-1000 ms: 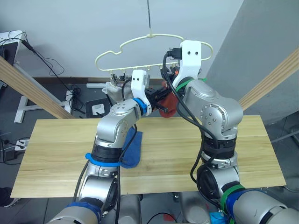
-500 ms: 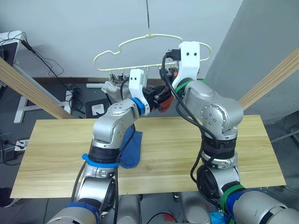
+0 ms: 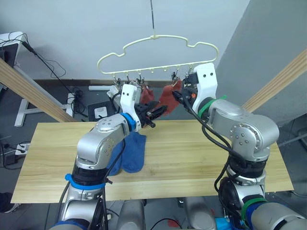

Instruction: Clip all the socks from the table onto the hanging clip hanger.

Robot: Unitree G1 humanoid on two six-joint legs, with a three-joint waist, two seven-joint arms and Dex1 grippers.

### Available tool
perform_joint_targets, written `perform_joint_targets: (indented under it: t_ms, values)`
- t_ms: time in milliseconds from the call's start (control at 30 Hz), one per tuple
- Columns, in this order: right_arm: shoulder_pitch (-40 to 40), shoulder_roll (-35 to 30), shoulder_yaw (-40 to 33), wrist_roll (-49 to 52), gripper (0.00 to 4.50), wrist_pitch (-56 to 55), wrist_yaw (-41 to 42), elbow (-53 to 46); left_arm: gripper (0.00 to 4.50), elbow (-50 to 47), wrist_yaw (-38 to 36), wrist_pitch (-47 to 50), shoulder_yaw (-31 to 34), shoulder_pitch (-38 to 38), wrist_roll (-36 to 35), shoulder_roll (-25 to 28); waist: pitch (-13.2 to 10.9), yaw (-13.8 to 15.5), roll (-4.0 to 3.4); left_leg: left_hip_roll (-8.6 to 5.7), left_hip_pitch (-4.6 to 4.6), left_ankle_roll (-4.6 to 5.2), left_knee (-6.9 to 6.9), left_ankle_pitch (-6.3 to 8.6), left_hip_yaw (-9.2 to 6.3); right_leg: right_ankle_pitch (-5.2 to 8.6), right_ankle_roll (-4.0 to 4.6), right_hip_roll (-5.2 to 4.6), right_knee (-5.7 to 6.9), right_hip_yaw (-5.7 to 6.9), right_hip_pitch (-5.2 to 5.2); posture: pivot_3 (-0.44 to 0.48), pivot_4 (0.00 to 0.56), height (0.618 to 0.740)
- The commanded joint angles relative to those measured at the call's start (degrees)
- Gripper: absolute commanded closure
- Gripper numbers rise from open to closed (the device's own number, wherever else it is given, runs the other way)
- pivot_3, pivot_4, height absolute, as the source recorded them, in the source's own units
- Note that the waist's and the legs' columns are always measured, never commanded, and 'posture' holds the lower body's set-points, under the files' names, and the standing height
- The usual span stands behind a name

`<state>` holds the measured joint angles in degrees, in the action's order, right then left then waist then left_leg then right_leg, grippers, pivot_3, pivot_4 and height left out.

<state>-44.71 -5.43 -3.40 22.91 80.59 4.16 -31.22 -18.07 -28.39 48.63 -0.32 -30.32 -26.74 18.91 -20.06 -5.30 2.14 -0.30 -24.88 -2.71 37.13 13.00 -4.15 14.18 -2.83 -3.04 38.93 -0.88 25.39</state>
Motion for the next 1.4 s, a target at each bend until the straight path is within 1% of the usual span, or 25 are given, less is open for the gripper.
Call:
perform_joint_targets:
  t_ms: [33, 167, 233, 267, 300, 400, 467, 500, 600, 767, 833, 900, 1000, 1067, 1200, 1300, 1400]
  values:
    - [1.06, -2.03, -0.62, 1.67, 2.85, 0.90, 2.11, -4.73, 2.53, -5.52, -1.77, 0.78, 2.13, 1.30, -2.95, 2.25, 0.00, -0.01, 0.00, 0.00, 0.01, 0.00, 0.00, 0.00, -0.01, 0.00, 0.00, 0.01, 0.00, 0.02, -0.01, -0.169, 0.332, 0.740]
    - [2.80, -4.23, -0.51, 2.35, 2.85, 0.92, 3.45, -7.06, 2.53, -8.62, -3.19, 1.46, 4.19, 3.32, -5.66, 5.13, 0.00, -0.05, 0.00, -0.01, 0.01, 0.01, 0.00, 0.00, 0.02, 0.00, 0.00, 0.01, -0.01, -0.01, -0.01, -0.178, 0.325, 0.740]
    - [4.86, -5.98, -0.07, 3.02, 2.85, 0.75, 4.68, -9.50, 2.53, -11.51, -5.54, 1.88, 8.08, 5.37, -8.93, 8.04, 0.00, -0.09, 0.00, -0.01, 0.00, 0.01, -0.01, 0.00, 0.01, 0.00, 0.00, 0.00, -0.03, 0.00, 0.00, -0.178, 0.325, 0.740]
    - [5.80, -6.63, 0.15, 3.24, 2.85, 0.53, 5.17, -10.42, 2.53, -12.53, -6.43, 1.80, 9.45, 6.27, -10.20, 9.15, 0.00, -0.21, 0.00, 0.01, 0.00, 0.01, -0.03, 0.00, 0.01, 0.00, -0.01, 0.01, -0.05, 0.00, 0.00, -0.178, 0.313, 0.740]
    - [7.13, -7.43, 0.37, 3.60, 2.85, 0.22, 5.77, -11.54, 2.53, -13.58, -7.78, 2.06, 11.32, 7.54, -11.94, 10.95, 0.00, -0.24, 0.00, 0.03, 0.00, 0.00, -0.07, 0.00, 0.01, 0.01, -0.01, 0.00, -0.08, 0.00, 0.00, -0.178, 0.313, 0.740]
    - [9.60, -9.09, 0.56, 4.72, 2.85, -0.91, 7.29, -13.61, 2.53, -15.14, -9.22, 1.68, 15.28, 10.23, -14.99, 14.31, 0.00, -0.31, 0.00, 0.05, 0.00, 0.00, -0.08, 0.00, 0.01, 0.01, -0.01, 0.00, -0.09, 0.00, -0.01, -0.176, 0.306, 0.740]
    - [10.15, -9.24, 0.35, 4.99, 2.85, -1.12, 7.59, -14.00, 2.53, -15.46, -9.33, 0.93, 16.29, 11.04, -15.78, 15.43, 0.00, -0.29, 0.00, 0.03, 0.01, 0.00, -0.04, -0.01, 0.02, 0.01, -0.01, -0.01, -0.08, -0.01, -0.02, -0.176, 0.306, 0.740]
    - [10.93, -9.30, 0.27, 4.98, 2.85, -1.54, 7.66, -14.46, 2.53, -15.87, -10.12, -0.32, 18.01, 12.14, -15.11, 17.30, 0.02, -0.28, 0.03, 0.02, 0.01, 0.01, -0.02, -0.02, 0.01, 0.01, -0.01, -0.01, -0.06, -0.01, -0.03, -0.168, 0.292, 0.740]
    - [13.20, -10.07, 0.76, 4.53, 2.85, -3.35, 7.72, -15.66, 2.53, -16.79, -12.15, -2.28, 23.32, 15.83, -14.61, 21.94, 0.04, -0.38, 0.04, 0.00, 0.04, -0.02, -0.04, -0.06, -0.01, 0.01, -0.01, 0.01, -0.02, 0.02, -0.04, -0.163, 0.282, 0.740]
    - [15.74, -10.80, 0.58, 4.28, 2.85, -4.97, 6.99, -17.14, 2.53, -18.07, -15.06, -3.79, 29.36, 21.08, -15.96, 27.17, 0.08, -0.28, 0.05, 0.05, 0.05, -0.14, -0.11, -0.13, -0.02, 0.01, 0.00, -0.02, -0.03, 0.01, -0.01, -0.140, 0.252, 0.740]
    - [16.03, -11.19, 0.35, 4.00, 2.85, -5.56, 6.71, -17.38, 2.53, -18.28, -16.67, -4.37, 32.31, 23.81, -15.21, 29.89, 0.13, -0.13, 0.09, 0.05, 0.05, -0.18, -0.09, -0.15, -0.02, 0.01, 0.00, -0.04, -0.03, 0.01, -0.02, -0.136, 0.249, 0.740]
    - [16.03, -11.21, 0.10, 3.83, 2.85, -5.95, 6.39, -17.32, 2.53, -18.18, -17.68, -4.82, 34.15, 25.19, -15.89, 31.28, 0.20, 0.06, 0.05, 0.05, 0.05, -0.19, -0.10, -0.16, -0.03, 0.01, 0.00, -0.04, -0.03, 0.01, -0.01, -0.130, 0.245, 0.740]
    - [15.61, -10.41, -0.62, 3.70, 2.85, -6.85, 5.52, -16.94, 2.53, -17.93, -18.86, -4.02, 36.02, 25.11, -18.47, 33.08, 0.37, 0.31, 0.11, 0.03, 0.05, -0.23, -0.09, -0.20, -0.04, 0.01, 0.00, -0.02, -0.01, 0.05, -0.01, -0.114, 0.240, 0.740]
    - [14.58, -8.65, -1.18, 3.89, 2.85, -7.00, 4.49, -16.61, 2.53, -16.94, -19.41, -4.40, 36.32, 23.18, -19.51, 34.52, 0.53, 0.38, 0.10, 0.02, 0.05, -0.27, -0.09, -0.22, -0.07, 0.00, 0.01, -0.01, 0.01, 0.09, -0.02, -0.108, 0.236, 0.740]
    - [13.93, -7.41, -1.07, 3.88, 2.85, -7.23, 4.03, -16.49, 2.53, -14.73, -19.30, -0.44, 36.23, 16.57, -26.98, 38.51, 0.97, 0.46, 0.18, 0.00, 0.04, -0.30, -0.08, -0.30, -0.11, -0.03, 0.07, 0.01, 0.03, 0.14, -0.02, -0.097, 0.227, 0.740]
    - [14.08, -7.38, -1.05, 3.95, 2.85, -7.54, 4.11, -16.50, 2.53, -13.37, -19.58, 1.29, 36.30, 14.28, -30.39, 40.82, 1.44, 0.45, 0.17, -0.01, 0.05, -0.29, -0.10, -0.30, -0.08, -0.03, 0.07, 0.00, 0.02, 0.11, -0.03, -0.094, 0.224, 0.740]
    - [14.20, -7.48, -1.25, 3.99, 2.85, -7.85, 4.23, -16.39, 2.53, -12.98, -19.32, 1.93, 36.05, 13.64, -32.00, 42.08, 1.50, 0.33, 0.18, -0.01, 0.07, -0.29, -0.10, -0.30, -0.08, -0.03, 0.07, 0.00, 0.05, 0.10, -0.03, -0.088, 0.215, 0.740]
